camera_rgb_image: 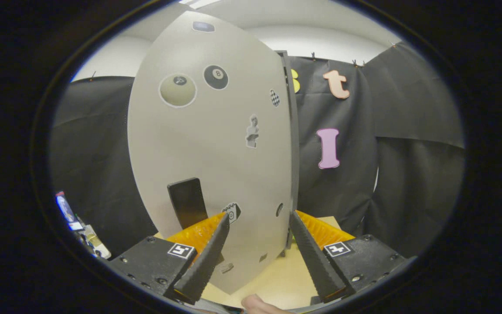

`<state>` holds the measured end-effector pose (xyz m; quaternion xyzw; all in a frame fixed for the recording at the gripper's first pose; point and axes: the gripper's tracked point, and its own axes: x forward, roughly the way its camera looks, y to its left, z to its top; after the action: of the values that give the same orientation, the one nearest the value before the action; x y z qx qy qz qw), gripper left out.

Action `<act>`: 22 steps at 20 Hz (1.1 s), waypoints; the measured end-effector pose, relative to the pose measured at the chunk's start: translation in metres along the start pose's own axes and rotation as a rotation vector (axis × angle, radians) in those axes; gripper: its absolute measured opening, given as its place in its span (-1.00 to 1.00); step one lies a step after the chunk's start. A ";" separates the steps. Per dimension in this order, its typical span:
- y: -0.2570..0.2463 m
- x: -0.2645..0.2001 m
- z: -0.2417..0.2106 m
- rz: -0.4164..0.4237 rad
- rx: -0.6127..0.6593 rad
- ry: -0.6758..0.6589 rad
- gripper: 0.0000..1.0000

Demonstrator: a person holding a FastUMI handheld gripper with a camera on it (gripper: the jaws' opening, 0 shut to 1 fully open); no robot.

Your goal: Open the shoe cabinet door, grab the shoes and put them into the shoe cabinet, then close the shoe cabinet door.

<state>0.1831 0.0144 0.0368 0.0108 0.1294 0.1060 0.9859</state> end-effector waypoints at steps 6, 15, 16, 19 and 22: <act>0.053 0.040 0.001 0.025 0.011 -0.019 0.90; 0.078 0.092 0.002 -0.028 -0.007 -0.085 0.93; 0.077 0.090 0.003 -0.032 -0.010 -0.100 0.93; 0.067 0.078 0.012 -0.068 -0.064 -0.163 0.93; 0.067 0.050 0.017 -0.060 -0.080 -0.222 0.94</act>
<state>0.2214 0.0909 0.0442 -0.0209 0.0153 0.0796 0.9965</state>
